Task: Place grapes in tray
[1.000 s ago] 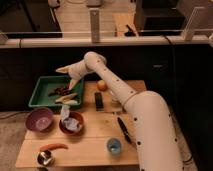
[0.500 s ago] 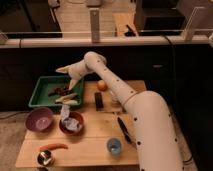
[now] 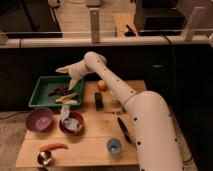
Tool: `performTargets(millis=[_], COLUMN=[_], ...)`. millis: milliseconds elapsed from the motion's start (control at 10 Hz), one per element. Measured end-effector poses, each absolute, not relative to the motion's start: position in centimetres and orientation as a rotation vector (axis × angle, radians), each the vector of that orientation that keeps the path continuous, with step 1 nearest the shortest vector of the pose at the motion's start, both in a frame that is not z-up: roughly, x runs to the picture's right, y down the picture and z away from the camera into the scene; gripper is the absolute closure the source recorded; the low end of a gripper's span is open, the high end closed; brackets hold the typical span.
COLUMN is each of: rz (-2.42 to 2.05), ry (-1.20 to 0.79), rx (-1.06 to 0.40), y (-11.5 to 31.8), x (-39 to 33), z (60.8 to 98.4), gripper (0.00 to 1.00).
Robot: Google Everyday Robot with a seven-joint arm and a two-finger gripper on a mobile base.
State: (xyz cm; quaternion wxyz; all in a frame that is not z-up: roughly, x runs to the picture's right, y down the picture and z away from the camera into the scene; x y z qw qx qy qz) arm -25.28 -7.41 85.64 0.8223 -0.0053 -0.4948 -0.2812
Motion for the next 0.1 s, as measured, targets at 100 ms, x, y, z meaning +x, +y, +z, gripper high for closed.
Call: performTargets(millis=[100], rz=[-0.598], ry=[-1.053], rx=[-0.011], y=[-7.41], x=[-25.27], z=[85.64], gripper=[0.20])
